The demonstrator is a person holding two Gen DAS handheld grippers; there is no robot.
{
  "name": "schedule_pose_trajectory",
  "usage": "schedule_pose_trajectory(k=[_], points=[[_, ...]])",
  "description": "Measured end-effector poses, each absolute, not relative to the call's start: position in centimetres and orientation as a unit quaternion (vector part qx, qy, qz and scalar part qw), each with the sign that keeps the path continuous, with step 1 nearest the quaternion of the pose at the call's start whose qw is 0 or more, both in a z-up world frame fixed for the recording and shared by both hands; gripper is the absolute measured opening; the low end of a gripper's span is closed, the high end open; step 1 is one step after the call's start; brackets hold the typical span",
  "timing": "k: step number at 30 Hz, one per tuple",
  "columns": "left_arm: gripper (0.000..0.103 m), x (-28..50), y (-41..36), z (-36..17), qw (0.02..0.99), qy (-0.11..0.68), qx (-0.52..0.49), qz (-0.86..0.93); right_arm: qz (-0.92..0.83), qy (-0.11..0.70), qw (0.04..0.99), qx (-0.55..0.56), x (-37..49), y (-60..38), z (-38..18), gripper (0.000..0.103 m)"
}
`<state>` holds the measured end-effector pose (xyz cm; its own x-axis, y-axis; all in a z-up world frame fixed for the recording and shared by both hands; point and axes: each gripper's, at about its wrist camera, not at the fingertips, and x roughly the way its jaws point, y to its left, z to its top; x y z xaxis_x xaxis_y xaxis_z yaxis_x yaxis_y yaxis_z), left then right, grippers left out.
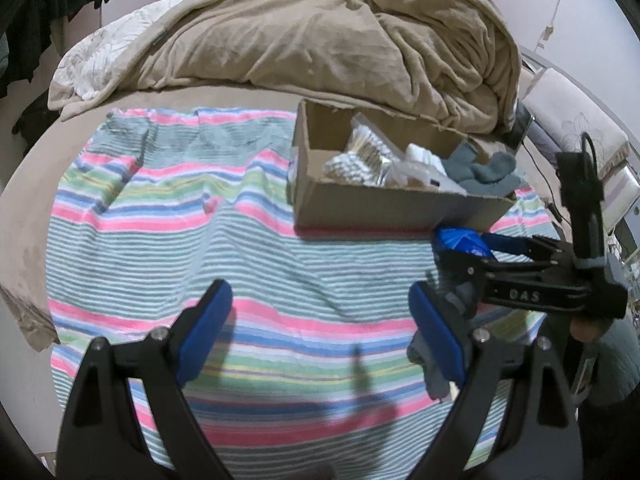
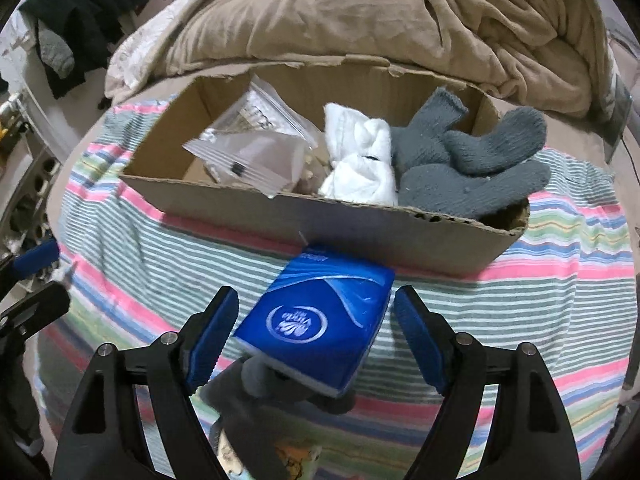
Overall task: Organize objects
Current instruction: 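Grasp the blue tissue pack with the right tool while the left tool grasps the grey grip sock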
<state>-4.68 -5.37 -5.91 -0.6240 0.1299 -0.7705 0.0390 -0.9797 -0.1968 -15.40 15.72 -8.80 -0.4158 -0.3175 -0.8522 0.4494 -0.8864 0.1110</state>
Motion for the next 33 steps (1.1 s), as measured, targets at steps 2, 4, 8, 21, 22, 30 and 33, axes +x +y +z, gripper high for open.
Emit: schedule_pose_trajectory(k=[2, 4, 8, 21, 22, 30, 33], points=[[0.091, -4.8, -5.0, -6.2, 0.029, -0.095, -0.436, 0.894, -0.835, 0.065, 0.227, 0.497, -15.7, 15.7, -9.3, 0.082], [0.091, -5.0, -4.5, -6.5, 0.033, -0.09, -0.442, 0.892, -0.835, 0.061, 0.231, 0.497, -15.7, 15.9, -9.4, 0.074], [0.091, -5.5, -3.3, -7.1, 0.044, -0.086, -0.452, 0.887, -0.834, 0.062, 0.243, 0.492, -15.4, 16.4, -9.2, 0.066], [0.091, -7.4, 3.0, -9.5, 0.102, -0.053, -0.487, 0.866, -0.851, 0.023, 0.252, 0.46, -14.3, 21.2, -6.4, 0.063], [0.09, -7.6, 3.5, -9.8, 0.105, -0.048, -0.49, 0.864, -0.852, 0.02, 0.252, 0.458, -14.1, 21.7, -6.1, 0.063], [0.068, -8.8, 6.7, -11.9, 0.127, -0.01, -0.507, 0.853, -0.859, -0.006, 0.246, 0.45, -13.7, 24.7, -5.7, 0.063], [0.054, -8.8, 7.3, -12.1, 0.139, -0.003, -0.502, 0.853, -0.858, -0.012, 0.244, 0.452, -13.6, 25.4, -5.9, 0.063]])
